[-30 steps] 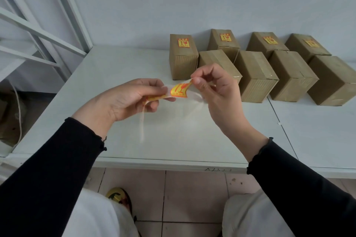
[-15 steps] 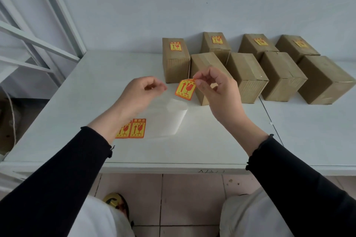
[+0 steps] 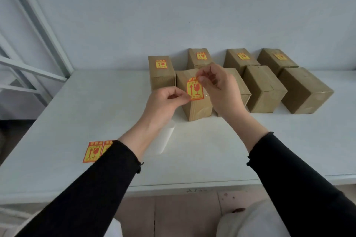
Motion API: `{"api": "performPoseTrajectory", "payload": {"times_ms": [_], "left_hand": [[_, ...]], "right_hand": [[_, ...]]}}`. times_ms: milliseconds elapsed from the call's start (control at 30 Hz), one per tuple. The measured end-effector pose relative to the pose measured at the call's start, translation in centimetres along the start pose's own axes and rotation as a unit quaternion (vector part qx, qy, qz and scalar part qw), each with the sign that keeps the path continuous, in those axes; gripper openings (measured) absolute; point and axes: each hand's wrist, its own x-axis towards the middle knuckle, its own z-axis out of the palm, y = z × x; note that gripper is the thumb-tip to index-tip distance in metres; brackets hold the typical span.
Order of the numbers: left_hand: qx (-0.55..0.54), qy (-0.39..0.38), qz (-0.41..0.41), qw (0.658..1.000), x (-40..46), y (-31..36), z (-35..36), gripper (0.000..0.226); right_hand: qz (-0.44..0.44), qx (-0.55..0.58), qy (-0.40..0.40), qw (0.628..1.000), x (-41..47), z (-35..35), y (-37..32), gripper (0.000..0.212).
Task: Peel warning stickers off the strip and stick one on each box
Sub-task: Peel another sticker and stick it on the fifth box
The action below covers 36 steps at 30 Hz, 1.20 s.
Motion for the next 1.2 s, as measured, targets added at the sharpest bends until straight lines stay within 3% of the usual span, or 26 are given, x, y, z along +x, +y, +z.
{"api": "performPoseTrajectory", "payload": {"times_ms": [333,633,1200], "left_hand": [[0.024,0.058,-0.072,0.995,6.7,0.9,3.4,0.017],[0.101,0.048,-0.073,0.991,7.9,0.3,4.5,0.014],[0.199,0.055,-0.037,0.978,8.1,-0.2,4.8,0.029]], "right_hand": [[0.035,-0.162,-0.071,0.984,8.0,0.5,3.6,0.006],[0.106,-0.145,-0.094,0.979,8.2,1.8,6.8,0.007],[0.087,-0.162,-0.060,0.981,7.5,2.6,7.7,0.004]]}}
